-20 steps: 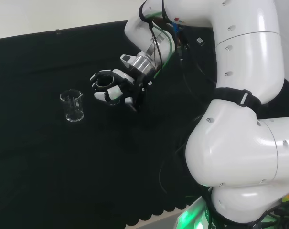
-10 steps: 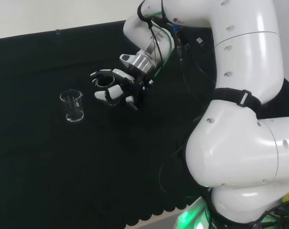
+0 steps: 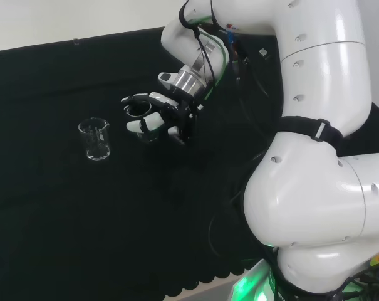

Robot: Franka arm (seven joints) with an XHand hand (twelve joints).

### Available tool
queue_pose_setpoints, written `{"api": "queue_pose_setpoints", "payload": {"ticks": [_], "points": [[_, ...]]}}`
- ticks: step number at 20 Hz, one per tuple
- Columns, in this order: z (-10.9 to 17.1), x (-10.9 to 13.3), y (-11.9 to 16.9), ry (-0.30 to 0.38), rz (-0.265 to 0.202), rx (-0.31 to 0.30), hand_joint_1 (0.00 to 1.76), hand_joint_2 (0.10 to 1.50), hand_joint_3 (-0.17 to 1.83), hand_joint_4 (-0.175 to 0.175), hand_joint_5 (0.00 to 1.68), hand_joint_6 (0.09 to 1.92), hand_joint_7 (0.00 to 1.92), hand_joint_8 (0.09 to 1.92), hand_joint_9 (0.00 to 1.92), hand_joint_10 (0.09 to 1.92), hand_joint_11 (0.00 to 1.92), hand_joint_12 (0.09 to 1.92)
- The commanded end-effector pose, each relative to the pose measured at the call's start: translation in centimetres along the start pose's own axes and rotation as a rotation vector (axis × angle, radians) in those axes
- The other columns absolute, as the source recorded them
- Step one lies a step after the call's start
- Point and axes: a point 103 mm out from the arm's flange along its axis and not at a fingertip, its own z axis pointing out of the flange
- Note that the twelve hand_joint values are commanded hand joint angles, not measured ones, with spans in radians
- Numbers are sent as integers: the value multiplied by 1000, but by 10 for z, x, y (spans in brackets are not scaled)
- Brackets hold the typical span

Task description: Place the beaker back on the table.

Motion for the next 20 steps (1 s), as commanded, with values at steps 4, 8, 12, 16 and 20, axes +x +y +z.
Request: {"api": "queue_pose_setpoints", "payload": {"ticks": [4,8,12,16,20], "points": [[4,-5,-1,-30,36,56,840,338,904,-62,250,87,122,617,213,715,0,1091],[2,-4,-3,-33,32,60,831,340,894,-61,200,87,54,604,142,732,0,994],[0,0,-8,-51,22,58,826,340,891,-61,188,87,40,602,118,742,0,959],[-2,3,-13,-74,24,50,824,339,891,-62,196,87,67,613,124,747,0,968],[-8,5,-20,-89,25,36,824,337,897,-65,219,87,98,623,154,745,0,1049]]}}
